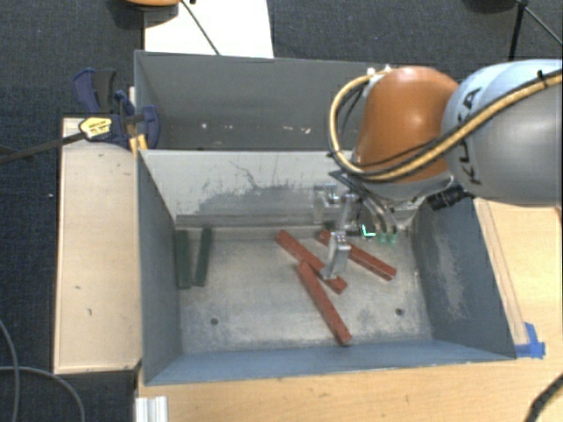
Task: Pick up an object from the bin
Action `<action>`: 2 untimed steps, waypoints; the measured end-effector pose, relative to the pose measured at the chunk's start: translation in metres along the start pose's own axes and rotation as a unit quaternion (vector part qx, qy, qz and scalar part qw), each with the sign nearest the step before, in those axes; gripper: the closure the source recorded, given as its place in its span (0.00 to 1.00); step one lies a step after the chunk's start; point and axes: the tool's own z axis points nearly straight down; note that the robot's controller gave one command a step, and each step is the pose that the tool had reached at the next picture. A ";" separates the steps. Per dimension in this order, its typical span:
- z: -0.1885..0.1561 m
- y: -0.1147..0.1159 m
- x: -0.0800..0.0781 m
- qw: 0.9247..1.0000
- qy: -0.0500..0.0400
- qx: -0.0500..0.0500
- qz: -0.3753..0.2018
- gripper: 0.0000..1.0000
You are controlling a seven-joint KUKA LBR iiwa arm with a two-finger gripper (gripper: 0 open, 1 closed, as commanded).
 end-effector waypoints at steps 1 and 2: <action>-0.004 0.000 -0.002 1.000 -0.004 0.000 0.001 0.00; 0.044 -0.022 0.005 1.000 -0.007 -0.001 0.022 0.00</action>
Offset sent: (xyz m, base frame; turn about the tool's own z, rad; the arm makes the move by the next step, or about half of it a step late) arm -0.0163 -0.0462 -0.0978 0.0819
